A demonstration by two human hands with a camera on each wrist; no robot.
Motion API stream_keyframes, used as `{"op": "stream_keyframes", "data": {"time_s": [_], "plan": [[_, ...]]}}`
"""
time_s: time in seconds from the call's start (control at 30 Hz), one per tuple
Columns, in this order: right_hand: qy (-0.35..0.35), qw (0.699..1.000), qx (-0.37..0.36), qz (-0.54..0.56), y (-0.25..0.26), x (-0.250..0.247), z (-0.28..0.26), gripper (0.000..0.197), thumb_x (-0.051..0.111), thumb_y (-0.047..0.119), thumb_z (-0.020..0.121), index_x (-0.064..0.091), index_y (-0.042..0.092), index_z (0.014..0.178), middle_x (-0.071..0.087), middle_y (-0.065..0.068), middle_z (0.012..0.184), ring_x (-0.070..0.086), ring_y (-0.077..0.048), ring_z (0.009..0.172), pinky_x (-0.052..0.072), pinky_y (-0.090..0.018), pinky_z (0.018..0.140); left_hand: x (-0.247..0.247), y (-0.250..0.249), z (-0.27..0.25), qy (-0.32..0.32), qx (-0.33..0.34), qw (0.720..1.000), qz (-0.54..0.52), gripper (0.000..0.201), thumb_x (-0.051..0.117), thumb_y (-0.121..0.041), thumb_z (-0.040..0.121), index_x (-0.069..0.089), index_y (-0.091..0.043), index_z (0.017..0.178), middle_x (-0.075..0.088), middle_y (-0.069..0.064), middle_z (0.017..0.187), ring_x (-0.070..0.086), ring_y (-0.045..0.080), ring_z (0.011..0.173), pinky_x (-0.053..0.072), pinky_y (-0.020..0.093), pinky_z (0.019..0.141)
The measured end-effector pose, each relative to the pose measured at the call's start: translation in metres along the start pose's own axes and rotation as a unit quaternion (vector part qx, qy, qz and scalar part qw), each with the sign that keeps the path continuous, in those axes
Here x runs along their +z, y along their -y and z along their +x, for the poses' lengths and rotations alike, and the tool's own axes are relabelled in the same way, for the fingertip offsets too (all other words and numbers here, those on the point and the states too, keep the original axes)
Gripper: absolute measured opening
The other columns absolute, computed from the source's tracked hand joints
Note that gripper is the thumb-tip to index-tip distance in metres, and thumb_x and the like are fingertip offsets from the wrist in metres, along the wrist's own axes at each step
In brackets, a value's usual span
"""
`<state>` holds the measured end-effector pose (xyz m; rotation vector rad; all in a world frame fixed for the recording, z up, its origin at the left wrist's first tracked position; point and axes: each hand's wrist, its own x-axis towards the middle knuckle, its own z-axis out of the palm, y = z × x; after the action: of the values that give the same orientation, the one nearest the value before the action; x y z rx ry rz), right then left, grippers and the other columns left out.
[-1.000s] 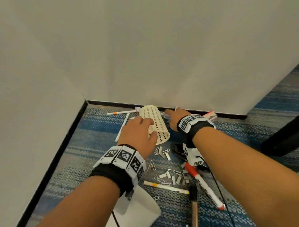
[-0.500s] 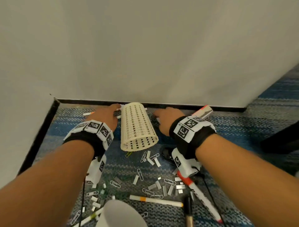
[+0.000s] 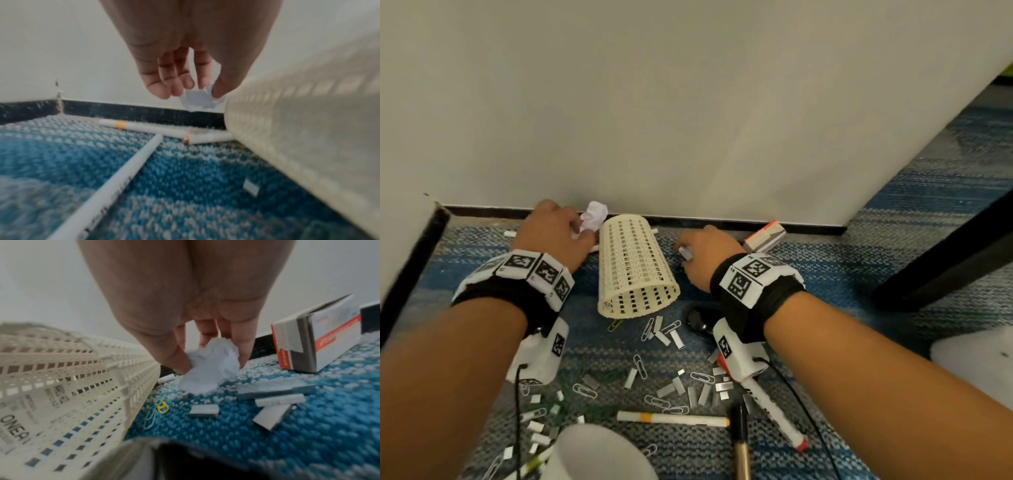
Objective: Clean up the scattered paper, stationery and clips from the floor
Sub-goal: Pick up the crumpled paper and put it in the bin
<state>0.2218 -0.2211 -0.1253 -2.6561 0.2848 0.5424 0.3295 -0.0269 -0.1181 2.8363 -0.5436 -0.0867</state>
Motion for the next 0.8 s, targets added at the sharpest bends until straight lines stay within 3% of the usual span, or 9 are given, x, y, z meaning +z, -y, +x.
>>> {"op": "stream_keyframes", "data": {"time_s": [0.13,0.27,0.4,0.5,0.57,0.63,0.7,0.73,0.8], "plan": [[-0.109,0.991,0.035,0.068,0.007,-0.007,-0.023,0.016,0.049,0.021,0.091,0.057,0.022,0.105,0.041,-0.012,0.118,0.056,-0.031,0.08,0.053,-0.036,0.077,-0.027,-0.008,-0.021,-0.046,0.006,0.998,-0.034,0.021,0.065,-0.015,0.074,0.051,-0.002,0.066,0.041,0.006,0.07,0.043,0.026,0.068,0.027,0.031,0.057],[-0.164,0.979,0.037,0.118,0.016,-0.016,-0.051,0.014,0.042,0.021,0.093,0.055,0.015,0.098,0.048,-0.012,0.111,0.057,-0.034,0.088,0.049,-0.044,0.086,-0.052,-0.016,-0.05,-0.041,0.018,0.997,-0.06,0.028,0.068,-0.016,0.072,0.044,-0.01,0.06,0.041,-0.001,0.058,0.037,0.015,0.053,0.024,0.022,0.047],[-0.193,0.969,0.013,0.152,0.015,-0.036,-0.093,0.019,0.039,0.016,0.092,0.056,0.01,0.099,0.063,-0.015,0.094,0.058,-0.033,0.086,0.05,-0.038,0.076,-0.077,-0.042,-0.084,-0.013,0.037,0.994,-0.102,0.022,0.066,-0.018,0.077,0.044,-0.017,0.08,0.058,0.003,0.071,0.053,0.022,0.062,0.035,0.026,0.051],[-0.249,0.95,0.018,0.185,0.018,-0.049,-0.135,0.018,0.038,0.019,0.091,0.055,0.013,0.096,0.051,-0.01,0.094,0.053,-0.031,0.083,0.046,-0.036,0.076,-0.096,-0.077,-0.107,0.01,0.094,0.983,-0.156,0.033,0.055,-0.013,0.084,0.038,-0.022,0.111,0.059,0.002,0.089,0.056,0.018,0.07,0.039,0.028,0.058],[-0.284,0.938,0.015,0.197,0.02,-0.058,-0.169,0.016,0.04,0.019,0.088,0.054,0.017,0.096,0.046,-0.006,0.097,0.049,-0.028,0.089,0.045,-0.039,0.083,-0.108,-0.108,-0.124,0.012,0.148,0.974,-0.169,0.036,0.047,-0.012,0.089,0.04,-0.025,0.122,0.058,-0.001,0.093,0.052,0.006,0.066,0.037,0.019,0.057],[-0.314,0.931,0.015,0.185,0.02,-0.068,-0.207,0.021,0.041,0.014,0.085,0.052,0.022,0.101,0.041,-0.002,0.1,0.044,-0.026,0.098,0.04,-0.04,0.089,-0.122,-0.141,-0.141,-0.004,0.212,0.962,-0.172,0.031,0.044,-0.012,0.092,0.049,-0.025,0.12,0.056,-0.007,0.095,0.047,0.0,0.067,0.032,0.007,0.058],[-0.326,0.927,0.008,0.187,0.016,-0.078,-0.247,0.034,0.042,0.007,0.084,0.048,0.026,0.112,0.036,0.0,0.107,0.039,-0.024,0.106,0.037,-0.039,0.094,-0.135,-0.175,-0.159,-0.026,0.262,0.948,-0.178,0.027,0.045,-0.016,0.093,0.053,-0.027,0.116,0.053,-0.014,0.093,0.045,0.002,0.076,0.031,0.005,0.064],[-0.325,0.925,-0.006,0.198,0.013,-0.082,-0.267,0.042,0.042,0.003,0.084,0.045,0.027,0.118,0.035,0.0,0.111,0.038,-0.023,0.109,0.036,-0.035,0.097,-0.142,-0.19,-0.168,-0.037,0.278,0.943,-0.182,0.026,0.047,-0.019,0.092,0.053,-0.03,0.115,0.054,-0.014,0.091,0.045,0.006,0.082,0.029,0.006,0.066],[-0.339,0.915,-0.042,0.213,0.006,-0.09,-0.308,0.055,0.042,-0.003,0.084,0.039,0.03,0.128,0.034,0.001,0.112,0.039,-0.014,0.105,0.035,-0.015,0.094,-0.154,-0.219,-0.183,-0.06,0.304,0.93,-0.197,0.023,0.051,-0.023,0.09,0.052,-0.035,0.11,0.056,-0.008,0.093,0.046,0.009,0.092,0.029,0.011,0.066]]}}
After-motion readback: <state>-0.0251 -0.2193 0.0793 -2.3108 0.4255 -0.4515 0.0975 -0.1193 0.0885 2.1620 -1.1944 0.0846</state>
